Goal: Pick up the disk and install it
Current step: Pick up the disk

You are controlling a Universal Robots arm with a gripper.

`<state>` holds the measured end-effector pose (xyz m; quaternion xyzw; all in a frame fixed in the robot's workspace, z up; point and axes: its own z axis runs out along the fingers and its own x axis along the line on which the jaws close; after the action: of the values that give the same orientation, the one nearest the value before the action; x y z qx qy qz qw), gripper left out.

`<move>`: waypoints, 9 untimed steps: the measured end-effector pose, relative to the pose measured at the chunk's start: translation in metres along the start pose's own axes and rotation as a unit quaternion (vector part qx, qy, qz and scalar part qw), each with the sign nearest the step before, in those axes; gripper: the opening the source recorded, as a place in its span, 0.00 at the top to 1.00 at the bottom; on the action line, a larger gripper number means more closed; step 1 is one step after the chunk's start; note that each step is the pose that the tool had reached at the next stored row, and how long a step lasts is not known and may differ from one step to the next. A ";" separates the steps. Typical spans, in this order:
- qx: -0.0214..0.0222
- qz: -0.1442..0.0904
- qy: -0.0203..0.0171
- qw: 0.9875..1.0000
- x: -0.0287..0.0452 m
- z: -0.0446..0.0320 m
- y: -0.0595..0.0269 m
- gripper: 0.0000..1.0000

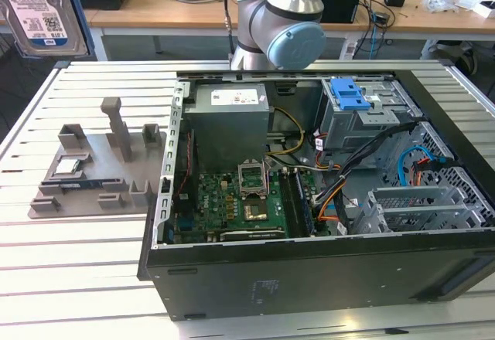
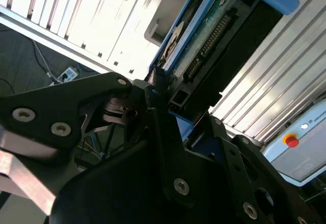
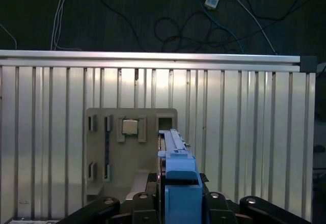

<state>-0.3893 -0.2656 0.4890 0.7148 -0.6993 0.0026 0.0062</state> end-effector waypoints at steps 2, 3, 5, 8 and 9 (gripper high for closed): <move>0.000 0.000 0.000 1.000 -0.0001 -0.0086 0.0000 0.63; 0.000 0.000 0.001 1.000 -0.0002 -0.0145 0.0000 0.63; 0.000 0.000 0.001 1.000 -0.0003 -0.0196 0.0000 0.63; 0.000 0.000 0.001 1.000 -0.0004 -0.0276 0.0001 0.63; 0.000 0.000 0.001 1.000 -0.0004 -0.0300 0.0001 0.63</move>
<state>-0.3893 -0.2648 0.5190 0.7148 -0.6993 0.0034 0.0070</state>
